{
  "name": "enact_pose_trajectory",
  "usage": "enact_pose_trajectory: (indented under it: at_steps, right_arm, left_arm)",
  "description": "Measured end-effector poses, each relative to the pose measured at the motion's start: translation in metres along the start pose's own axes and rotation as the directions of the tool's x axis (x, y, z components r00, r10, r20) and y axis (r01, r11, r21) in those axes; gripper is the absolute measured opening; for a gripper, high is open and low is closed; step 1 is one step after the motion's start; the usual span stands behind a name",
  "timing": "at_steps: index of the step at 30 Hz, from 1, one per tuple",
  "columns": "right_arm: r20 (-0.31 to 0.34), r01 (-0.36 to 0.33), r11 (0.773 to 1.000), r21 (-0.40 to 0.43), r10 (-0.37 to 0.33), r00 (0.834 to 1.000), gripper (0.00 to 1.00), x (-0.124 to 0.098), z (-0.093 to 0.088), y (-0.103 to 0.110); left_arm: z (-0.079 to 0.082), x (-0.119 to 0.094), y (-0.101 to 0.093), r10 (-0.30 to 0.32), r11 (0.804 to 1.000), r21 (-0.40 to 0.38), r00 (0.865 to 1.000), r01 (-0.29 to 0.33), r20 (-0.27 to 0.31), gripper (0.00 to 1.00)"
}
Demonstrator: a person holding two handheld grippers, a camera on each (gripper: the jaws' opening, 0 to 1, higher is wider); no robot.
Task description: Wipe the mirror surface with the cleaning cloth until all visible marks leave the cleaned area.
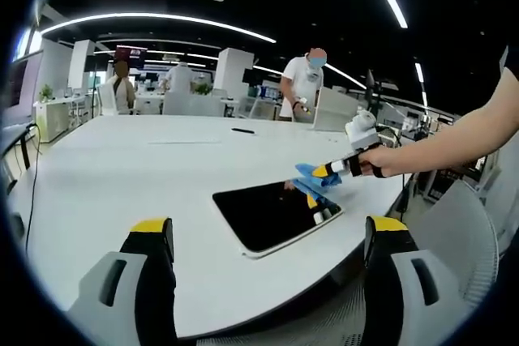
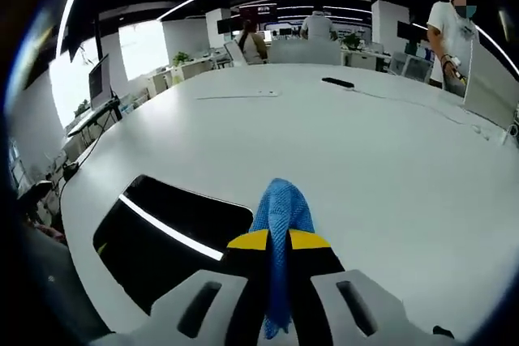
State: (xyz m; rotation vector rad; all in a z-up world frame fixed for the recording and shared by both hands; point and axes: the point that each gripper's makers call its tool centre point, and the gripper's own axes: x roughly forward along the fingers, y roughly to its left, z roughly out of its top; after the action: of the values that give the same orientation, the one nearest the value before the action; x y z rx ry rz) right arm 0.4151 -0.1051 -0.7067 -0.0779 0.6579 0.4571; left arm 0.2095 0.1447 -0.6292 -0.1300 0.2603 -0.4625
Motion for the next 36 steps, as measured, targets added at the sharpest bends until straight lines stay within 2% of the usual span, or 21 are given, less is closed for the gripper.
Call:
enact_pose_trajectory:
  at_steps: [6,8,10,17,23,26,27,31,36]
  right_arm:
    - [-0.001,-0.011,1.000,-0.017,0.011,1.000,0.02,0.008,0.010,0.010]
    - [0.013,0.053,0.996,-0.069,-0.052,0.999,0.02,0.009,0.014,0.004]
    - [0.011,0.039,0.998,-0.048,-0.038,0.999,0.02,0.014,0.013,0.007]
    - [-0.029,0.056,0.996,-0.075,-0.058,0.998,0.02,0.025,0.006,0.005]
    - [-0.042,0.042,0.996,-0.081,-0.045,0.998,0.02,0.027,0.002,0.017]
    - [-0.093,0.026,0.994,-0.105,-0.036,0.995,0.02,0.032,-0.008,0.019]
    - [-0.089,0.042,0.992,-0.118,-0.053,0.995,0.01,0.033,-0.009,0.017]
    - [-0.085,0.038,0.995,-0.097,-0.047,0.995,0.01,0.032,-0.006,0.019]
    - [-0.098,0.031,0.988,-0.148,-0.046,0.994,0.01,0.043,-0.001,0.018]
  left_arm:
    - [0.001,0.000,0.000,-0.003,1.000,-0.003,1.000,0.003,0.007,0.97]
    - [0.001,0.000,0.000,-0.001,1.000,-0.003,1.000,0.001,0.007,0.97]
    - [0.001,0.000,0.000,-0.001,1.000,-0.004,1.000,0.001,0.006,0.97]
    - [0.001,0.000,0.000,-0.001,1.000,-0.006,1.000,0.001,0.008,0.97]
    - [0.001,0.000,-0.001,-0.007,1.000,-0.008,1.000,0.007,0.010,0.97]
    - [0.002,0.000,-0.001,-0.006,1.000,-0.009,1.000,0.006,0.012,0.97]
    - [0.002,0.000,-0.001,-0.006,1.000,-0.009,1.000,0.006,0.012,0.97]
    - [0.002,0.000,-0.001,-0.007,1.000,-0.010,1.000,0.007,0.014,0.97]
    - [0.002,0.000,-0.002,-0.012,1.000,-0.010,1.000,0.012,0.014,0.97]
